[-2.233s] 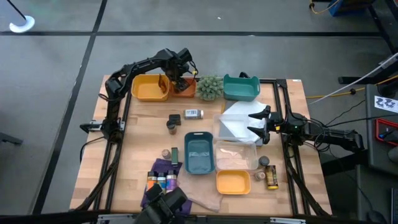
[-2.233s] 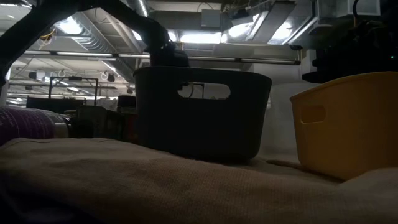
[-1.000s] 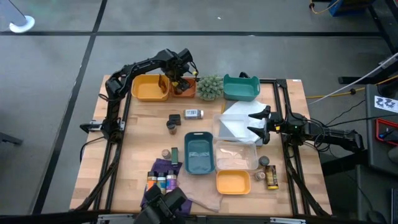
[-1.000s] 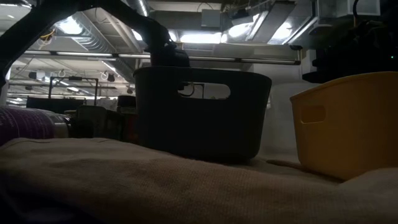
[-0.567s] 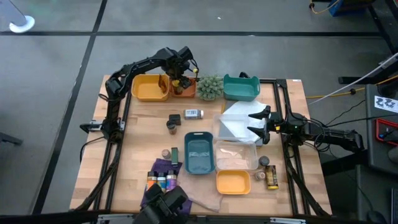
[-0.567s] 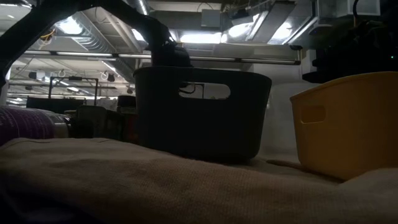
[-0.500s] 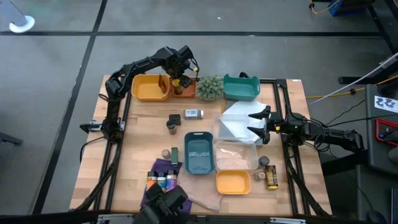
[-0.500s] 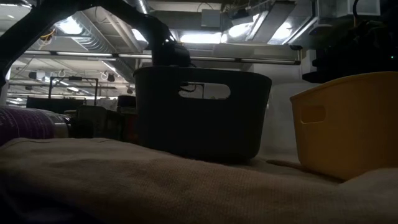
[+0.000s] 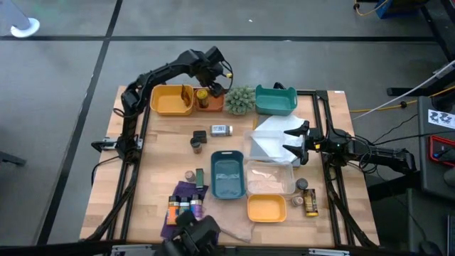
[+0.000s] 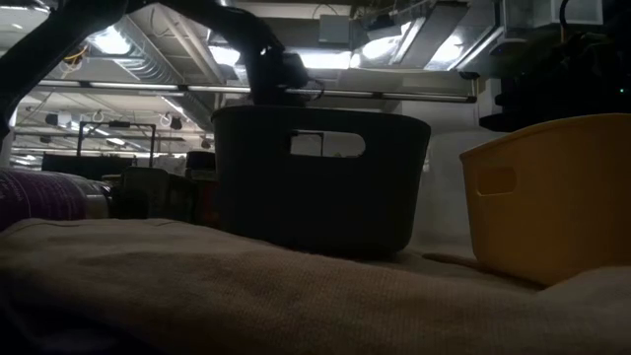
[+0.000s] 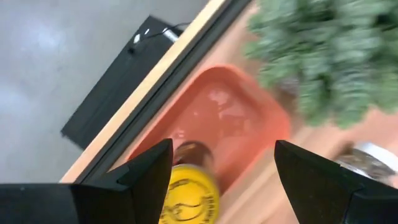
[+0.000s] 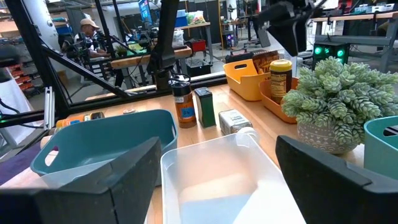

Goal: Sort spices by type
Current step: Put the white seasoning bottle into the green bin

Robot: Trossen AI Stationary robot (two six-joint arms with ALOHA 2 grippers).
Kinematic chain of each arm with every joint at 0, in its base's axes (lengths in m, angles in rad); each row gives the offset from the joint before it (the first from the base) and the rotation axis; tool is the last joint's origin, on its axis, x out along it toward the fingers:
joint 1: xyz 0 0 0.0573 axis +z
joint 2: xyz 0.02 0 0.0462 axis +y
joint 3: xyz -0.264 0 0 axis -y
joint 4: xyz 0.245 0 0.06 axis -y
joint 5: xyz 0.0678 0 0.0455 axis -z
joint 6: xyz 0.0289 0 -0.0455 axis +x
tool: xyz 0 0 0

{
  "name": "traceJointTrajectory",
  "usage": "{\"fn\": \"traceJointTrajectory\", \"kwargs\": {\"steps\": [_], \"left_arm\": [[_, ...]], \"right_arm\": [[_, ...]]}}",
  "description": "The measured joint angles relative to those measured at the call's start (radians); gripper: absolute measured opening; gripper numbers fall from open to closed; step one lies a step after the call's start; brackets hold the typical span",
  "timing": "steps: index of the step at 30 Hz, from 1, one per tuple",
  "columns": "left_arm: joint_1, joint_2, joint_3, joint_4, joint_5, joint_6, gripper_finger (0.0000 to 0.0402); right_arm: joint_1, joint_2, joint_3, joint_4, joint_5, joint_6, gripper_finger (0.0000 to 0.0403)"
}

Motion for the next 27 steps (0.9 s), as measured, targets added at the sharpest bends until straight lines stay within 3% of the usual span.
{"fn": "traceJointTrajectory", "kwargs": {"steps": [11,23,27], "left_arm": [[-0.142,0.0,0.023,-0.005,0.002,0.11,0.0265],[-0.352,0.0,0.022,-0.031,0.002,0.123,0.0265],[-0.401,-0.001,-0.022,-0.005,0.002,0.156,0.0265]], "right_arm": [[0.0,0.0,0.0,0.0,0.0,0.0,0.0317],[0.0,0.0,0.0,0.0,0.0,0.0,0.0317],[0.0,0.0,0.0,0.0,0.0,0.0,0.0317]]}}
